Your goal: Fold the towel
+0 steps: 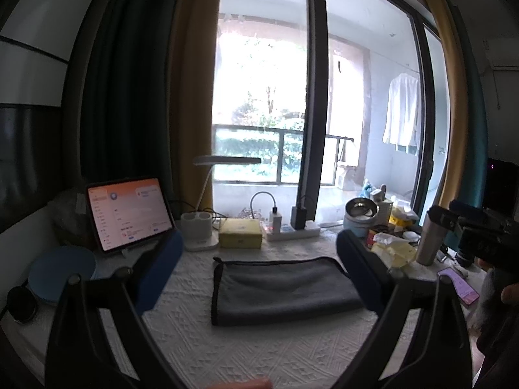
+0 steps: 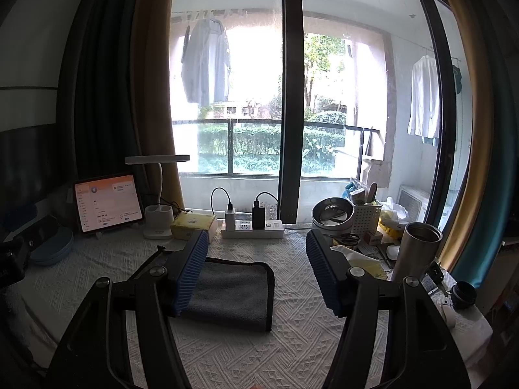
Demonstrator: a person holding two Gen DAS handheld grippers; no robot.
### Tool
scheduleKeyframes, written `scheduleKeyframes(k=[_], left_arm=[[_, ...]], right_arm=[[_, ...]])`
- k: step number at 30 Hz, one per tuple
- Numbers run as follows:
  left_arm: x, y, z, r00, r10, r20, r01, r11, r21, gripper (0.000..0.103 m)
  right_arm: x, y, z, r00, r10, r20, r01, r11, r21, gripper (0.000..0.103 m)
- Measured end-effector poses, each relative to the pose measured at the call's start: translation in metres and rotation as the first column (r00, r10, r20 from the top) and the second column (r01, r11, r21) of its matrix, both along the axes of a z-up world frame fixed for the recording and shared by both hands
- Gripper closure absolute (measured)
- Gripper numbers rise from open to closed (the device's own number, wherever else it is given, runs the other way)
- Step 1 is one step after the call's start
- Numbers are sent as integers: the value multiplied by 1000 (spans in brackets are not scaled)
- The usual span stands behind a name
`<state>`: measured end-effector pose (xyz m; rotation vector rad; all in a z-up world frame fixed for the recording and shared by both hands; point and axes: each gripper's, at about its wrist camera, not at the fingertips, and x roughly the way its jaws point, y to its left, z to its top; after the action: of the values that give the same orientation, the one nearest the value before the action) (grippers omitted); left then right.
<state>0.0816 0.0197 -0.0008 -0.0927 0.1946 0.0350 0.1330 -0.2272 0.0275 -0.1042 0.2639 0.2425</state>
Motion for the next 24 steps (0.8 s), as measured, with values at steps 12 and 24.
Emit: scheduleKeyframes(k=[12,24], left_arm=[[0,0,1,1000,-5,1,5,1000,-1,7],[0,-2,0,1000,-10,-4,10,1000,2,7]], right_arm=[[0,0,0,1000,-1,0,1,1000,1,37],[1,-1,-2,1000,-2,-5,2,1000,3,37]])
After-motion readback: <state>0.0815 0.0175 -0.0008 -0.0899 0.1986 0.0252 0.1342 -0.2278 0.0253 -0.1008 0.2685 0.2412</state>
